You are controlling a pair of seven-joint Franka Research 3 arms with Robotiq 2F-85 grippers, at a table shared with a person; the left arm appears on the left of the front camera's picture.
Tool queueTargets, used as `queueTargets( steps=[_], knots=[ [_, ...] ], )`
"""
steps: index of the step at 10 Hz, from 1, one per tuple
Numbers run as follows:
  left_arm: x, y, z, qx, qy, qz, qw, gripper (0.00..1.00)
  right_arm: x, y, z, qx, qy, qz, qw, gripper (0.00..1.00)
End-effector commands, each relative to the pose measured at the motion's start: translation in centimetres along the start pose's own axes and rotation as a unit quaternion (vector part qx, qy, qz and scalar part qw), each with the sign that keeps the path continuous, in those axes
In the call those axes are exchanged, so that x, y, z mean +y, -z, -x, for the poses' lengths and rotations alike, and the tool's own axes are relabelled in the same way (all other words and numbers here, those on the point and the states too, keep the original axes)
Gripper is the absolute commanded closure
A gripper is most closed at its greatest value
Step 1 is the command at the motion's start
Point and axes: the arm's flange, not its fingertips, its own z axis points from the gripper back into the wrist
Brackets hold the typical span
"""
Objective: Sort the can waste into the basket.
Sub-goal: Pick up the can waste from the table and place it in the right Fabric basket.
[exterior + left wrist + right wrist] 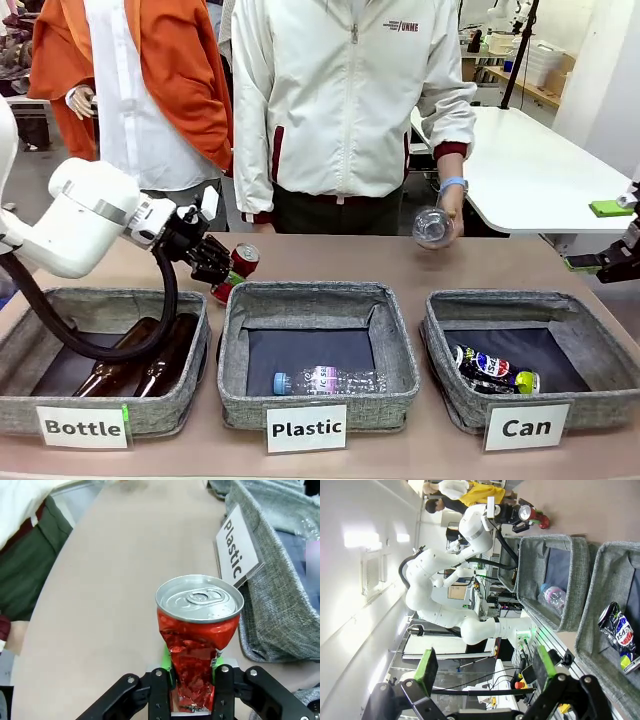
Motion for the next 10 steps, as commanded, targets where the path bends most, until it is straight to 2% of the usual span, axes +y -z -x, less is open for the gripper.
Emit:
queueTargets(
  steps=[1, 3, 4, 5, 7, 8, 9, 10],
  knots=[
    [-2.3, -4.1, -1.1, -0.017, 0.005, 0.000, 1.000, 1.00, 0.2, -0.4, -0.1, 0.004, -0.008, -0.001, 1.000, 0.00],
    [-6.2, -12.3, -2.3, -0.001, 0.007, -0.011, 1.000, 1.00, 0.2, -0.4, -0.1, 0.004, -0.008, -0.001, 1.000, 0.00],
    [-9.0, -16.1, -2.4, 0.021, 0.008, 0.003, 1.000, 1.00, 0.2, -0.4, -0.1, 0.004, -0.008, -0.001, 1.000, 0.00],
    [-13.0, -19.6, -1.7, 0.029, 0.021, 0.055, 0.998, 1.00, 0.2, -0.4, -0.1, 0.004, -0.008, -0.001, 1.000, 0.00],
    [-19.4, -21.6, -0.2, -0.017, 0.081, 0.002, 0.997, 1.00, 0.2, -0.4, -0.1, 0.004, -0.008, -0.001, 1.000, 0.00],
    [-21.1, -21.3, 0.3, -0.051, 0.110, -0.037, 0.992, 1.00, 0.2, -0.4, -0.1, 0.004, -0.008, -0.001, 1.000, 0.00],
    [-16.9, -22.0, -0.7, 0.004, 0.042, 0.023, 0.999, 1.00, 0.2, -0.4, -0.1, 0.004, -0.008, -0.001, 1.000, 0.00],
    [-16.9, -22.0, -0.7, 0.004, 0.042, 0.023, 0.999, 1.00, 0.2, -0.4, -0.1, 0.004, -0.008, -0.001, 1.000, 0.00]
  ],
)
